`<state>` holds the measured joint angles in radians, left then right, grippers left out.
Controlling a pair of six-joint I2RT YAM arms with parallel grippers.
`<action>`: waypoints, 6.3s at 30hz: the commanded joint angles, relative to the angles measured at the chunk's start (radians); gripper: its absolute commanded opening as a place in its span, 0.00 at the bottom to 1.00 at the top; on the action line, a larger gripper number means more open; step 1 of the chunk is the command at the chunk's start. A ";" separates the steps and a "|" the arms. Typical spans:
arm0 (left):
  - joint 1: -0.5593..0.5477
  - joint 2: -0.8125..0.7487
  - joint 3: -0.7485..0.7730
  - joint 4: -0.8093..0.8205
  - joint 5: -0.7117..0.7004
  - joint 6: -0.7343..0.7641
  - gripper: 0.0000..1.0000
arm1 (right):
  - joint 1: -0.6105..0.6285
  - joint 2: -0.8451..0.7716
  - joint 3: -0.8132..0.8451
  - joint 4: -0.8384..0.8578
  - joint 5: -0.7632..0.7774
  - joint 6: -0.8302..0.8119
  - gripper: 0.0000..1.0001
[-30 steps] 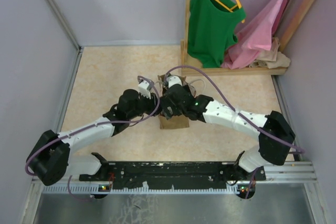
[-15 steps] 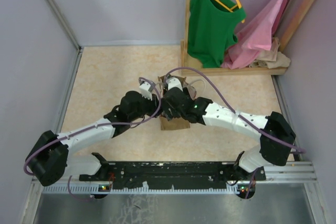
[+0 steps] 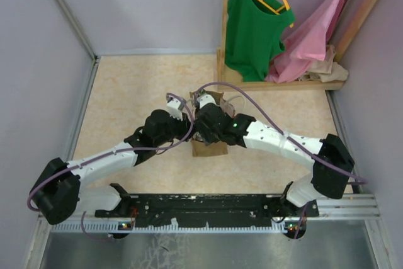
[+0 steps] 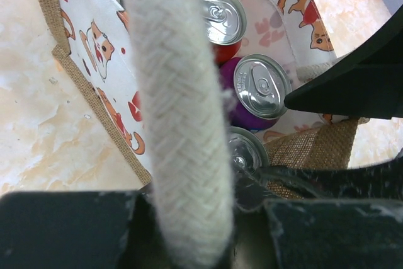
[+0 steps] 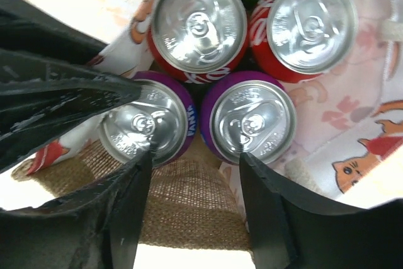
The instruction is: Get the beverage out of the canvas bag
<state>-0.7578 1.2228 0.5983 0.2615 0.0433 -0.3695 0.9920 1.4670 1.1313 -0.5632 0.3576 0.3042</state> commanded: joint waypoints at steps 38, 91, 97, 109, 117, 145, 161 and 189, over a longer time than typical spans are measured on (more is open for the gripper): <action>-0.009 0.015 0.028 -0.057 -0.043 0.033 0.22 | 0.009 0.148 0.052 -0.007 -0.260 -0.171 0.72; -0.009 -0.097 -0.019 0.051 0.018 0.017 0.36 | 0.008 0.310 0.014 0.069 -0.210 -0.143 0.78; -0.009 -0.095 -0.017 0.051 0.021 0.015 0.36 | 0.009 0.332 0.020 0.058 -0.187 -0.135 0.22; -0.009 -0.092 -0.005 0.050 0.016 0.020 0.36 | 0.009 0.178 0.058 0.062 -0.137 -0.163 0.00; -0.009 -0.096 -0.005 0.053 0.011 0.022 0.36 | 0.008 0.020 0.117 0.060 -0.119 -0.175 0.00; -0.010 -0.068 -0.029 0.071 0.028 0.016 0.35 | 0.006 -0.129 0.381 0.164 0.417 -0.305 0.00; -0.011 -0.056 -0.022 0.076 0.036 0.027 0.35 | -0.324 -0.345 0.230 0.034 0.553 -0.098 0.00; -0.011 -0.059 -0.032 0.082 -0.011 0.040 0.38 | -0.617 -0.120 -0.182 0.321 0.115 0.096 0.00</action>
<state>-0.7578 1.1698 0.5705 0.3145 0.0456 -0.3397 0.3775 1.3312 0.9237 -0.3733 0.4580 0.3832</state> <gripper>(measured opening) 0.367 0.613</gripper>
